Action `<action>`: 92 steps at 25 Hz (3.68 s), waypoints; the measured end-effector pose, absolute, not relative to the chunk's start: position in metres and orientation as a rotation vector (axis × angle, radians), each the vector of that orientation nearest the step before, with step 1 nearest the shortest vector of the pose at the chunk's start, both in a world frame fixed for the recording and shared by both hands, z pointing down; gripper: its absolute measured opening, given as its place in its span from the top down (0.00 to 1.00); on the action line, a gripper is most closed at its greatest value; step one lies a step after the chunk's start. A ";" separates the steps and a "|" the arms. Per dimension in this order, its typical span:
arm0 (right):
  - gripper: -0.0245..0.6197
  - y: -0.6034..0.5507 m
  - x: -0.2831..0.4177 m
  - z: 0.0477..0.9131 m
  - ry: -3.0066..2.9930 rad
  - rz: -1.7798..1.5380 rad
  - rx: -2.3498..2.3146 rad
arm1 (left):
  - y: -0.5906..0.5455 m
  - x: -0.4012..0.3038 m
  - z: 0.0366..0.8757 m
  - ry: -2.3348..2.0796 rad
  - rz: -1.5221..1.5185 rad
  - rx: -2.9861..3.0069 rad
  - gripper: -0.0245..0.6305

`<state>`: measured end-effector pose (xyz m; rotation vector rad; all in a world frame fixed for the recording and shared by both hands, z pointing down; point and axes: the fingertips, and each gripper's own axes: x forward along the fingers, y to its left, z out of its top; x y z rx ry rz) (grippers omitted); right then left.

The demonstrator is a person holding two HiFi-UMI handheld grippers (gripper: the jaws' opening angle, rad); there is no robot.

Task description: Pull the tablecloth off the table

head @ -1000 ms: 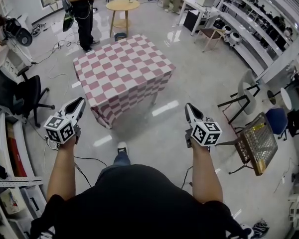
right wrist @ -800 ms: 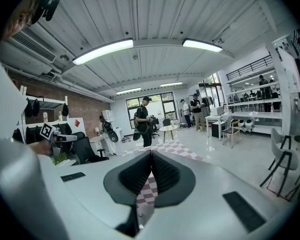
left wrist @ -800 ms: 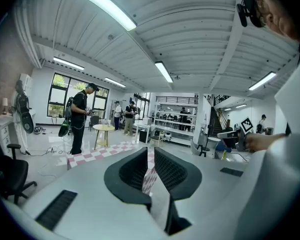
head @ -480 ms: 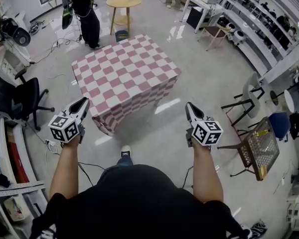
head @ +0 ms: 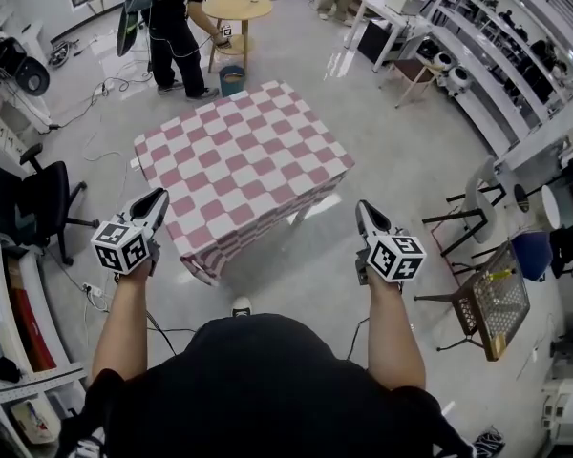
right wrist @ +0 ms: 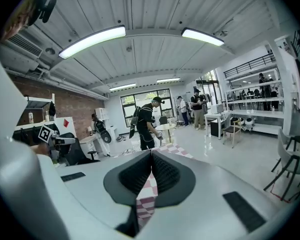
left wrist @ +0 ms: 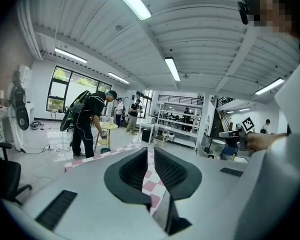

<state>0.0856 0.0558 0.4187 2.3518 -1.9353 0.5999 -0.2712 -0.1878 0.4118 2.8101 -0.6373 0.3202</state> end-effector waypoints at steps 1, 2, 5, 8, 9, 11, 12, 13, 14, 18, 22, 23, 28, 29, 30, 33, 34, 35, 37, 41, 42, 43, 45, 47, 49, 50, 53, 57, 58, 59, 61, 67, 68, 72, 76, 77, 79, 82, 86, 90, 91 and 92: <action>0.91 0.046 0.087 0.418 -1.932 0.598 2.352 | -0.198 -0.270 0.413 -0.637 0.318 2.808 0.88; 0.91 0.036 0.089 0.417 -1.931 0.595 2.353 | -0.208 -0.269 0.414 -0.635 0.316 2.807 0.88; 0.91 0.009 0.091 0.415 -1.929 0.587 2.354 | -0.234 -0.266 0.417 -0.629 0.314 2.804 0.88; 0.91 -0.009 0.095 0.414 -1.920 0.589 2.360 | -0.254 -0.264 0.418 -0.624 0.308 2.800 0.88; 0.91 -0.014 0.096 0.414 -1.916 0.590 2.363 | -0.259 -0.264 0.418 -0.623 0.307 2.800 0.88; 0.91 -0.025 0.101 0.417 -1.911 0.596 2.366 | -0.270 -0.262 0.420 -0.621 0.306 2.797 0.88; 0.91 -0.031 0.102 0.418 -1.910 0.600 2.366 | -0.275 -0.261 0.420 -0.623 0.307 2.796 0.88; 0.91 -0.036 0.105 0.420 -1.909 0.605 2.366 | -0.280 -0.261 0.421 -0.625 0.309 2.795 0.88; 0.91 -0.042 0.107 0.422 -1.908 0.608 2.367 | -0.285 -0.260 0.422 -0.628 0.312 2.794 0.88; 0.91 -0.064 0.117 0.424 -1.916 0.612 2.361 | -0.302 -0.256 0.423 -0.641 0.326 2.790 0.88; 0.91 -0.089 0.134 0.429 -1.938 0.611 2.337 | -0.318 -0.247 0.425 -0.674 0.325 2.790 0.88; 0.91 -0.097 0.140 0.431 -1.942 0.612 2.330 | -0.323 -0.244 0.426 -0.684 0.322 2.787 0.88; 0.91 -0.137 0.173 0.439 -1.994 0.607 2.281 | -0.341 -0.222 0.433 -0.741 0.334 2.771 0.88; 0.91 -0.147 0.180 0.442 -2.009 0.611 2.265 | -0.346 -0.218 0.435 -0.761 0.337 2.765 0.88; 0.91 -0.157 0.187 0.446 -2.023 0.617 2.246 | -0.350 -0.214 0.436 -0.783 0.341 2.757 0.88; 0.91 -0.187 0.212 0.453 -2.055 0.622 2.194 | -0.362 -0.199 0.439 -0.841 0.346 2.737 0.88; 0.91 -0.199 0.220 0.454 -2.069 0.623 2.174 | -0.366 -0.196 0.440 -0.864 0.347 2.728 0.88; 0.91 -0.212 0.226 0.456 -2.089 0.625 2.150 | -0.370 -0.194 0.440 -0.893 0.347 2.715 0.88; 0.91 -0.239 0.237 0.461 -2.130 0.632 2.097 | -0.378 -0.193 0.441 -0.959 0.345 2.683 0.88; 0.91 -0.283 0.261 0.467 -2.180 0.641 2.017 | -0.399 -0.185 0.442 -1.072 0.334 2.626 0.88; 0.91 -0.294 0.266 0.469 -2.196 0.645 1.991 | -0.403 -0.185 0.441 -1.109 0.331 2.608 0.88; 0.91 -0.305 0.272 0.471 -2.211 0.650 1.965 | -0.406 -0.186 0.441 -1.148 0.326 2.588 0.88; 0.91 -0.323 0.286 0.477 -2.233 0.659 1.921 | -0.413 -0.184 0.439 -1.215 0.313 2.553 0.88; 0.91 -0.341 0.301 0.482 -2.249 0.665 1.886 | -0.420 -0.180 0.438 -1.275 0.298 2.522 0.88; 0.91 -0.360 0.315 0.487 -2.270 0.672 1.845 | -0.423 -0.174 0.436 -1.332 0.288 2.492 0.88; 0.91 -0.369 0.321 0.489 -2.282 0.674 1.824 | -0.424 -0.171 0.435 -1.359 0.285 2.480 0.88; 0.91 -0.394 0.330 0.494 -2.324 0.679 1.752 | -0.426 -0.162 0.432 -1.433 0.273 2.443 0.88; 0.91 -0.422 0.335 0.497 -2.372 0.665 1.660 | -0.425 -0.157 0.430 -1.518 0.260 2.395 0.88; 0.91 -0.428 0.336 0.496 -2.383 0.656 1.645 | -0.425 -0.156 0.429 -1.534 0.260 2.387 0.88; 0.91 -0.435 0.337 0.494 -2.393 0.648 1.632 | -0.424 -0.156 0.428 -1.549 0.261 2.378 0.88; 0.91 -0.445 0.336 0.491 -2.410 0.635 1.615 | -0.422 -0.156 0.428 -1.570 0.268 2.360 0.88; 0.91 -0.463 0.322 0.482 -2.446 0.601 1.596 | -0.426 -0.163 0.431 -1.589 0.266 2.332 0.88; 0.91 -0.465 0.318 0.482 -2.446 0.598 1.596 | -0.428 -0.164 0.432 -1.585 0.265 2.334 0.88; 0.91 -0.470 0.299 0.485 -2.430 0.611 1.595 | -0.438 -0.181 0.437 -1.572 0.256 2.328 0.88; 0.91 -0.472 0.283 0.483 -2.401 0.600 1.602 | -0.451 -0.198 0.444 -1.549 0.227 2.320 0.88; 0.91 -0.473 0.280 0.483 -2.392 0.597 1.610 | -0.454 -0.201 0.446 -1.538 0.229 2.327 0.88; 0.91 -0.473 0.273 0.481 -2.378 0.595 1.628 | -0.461 -0.210 0.449 -1.519 0.240 2.340 0.88; 0.91 -0.473 0.258 0.479 -2.365 0.590 1.641 | -0.469 -0.226 0.453 -1.499 0.239 2.344 0.88; 0.91 -0.471 0.241 0.479 -2.339 0.589 1.657 | -0.476 -0.247 0.456 -1.486 0.234 2.347 0.88; 0.91 -0.466 0.228 0.481 -2.306 0.590 1.678 | -0.480 -0.261 0.464 -1.456 0.237 2.354 0.88; 0.91 -0.465 0.225 0.482 -2.298 0.592 1.683 | -0.481 -0.263 0.466 -1.446 0.236 2.355 0.88; 0.91 -0.464 0.223 0.482 -2.291 0.594 1.689 | -0.481 -0.265 0.467 -1.434 0.234 2.359 0.88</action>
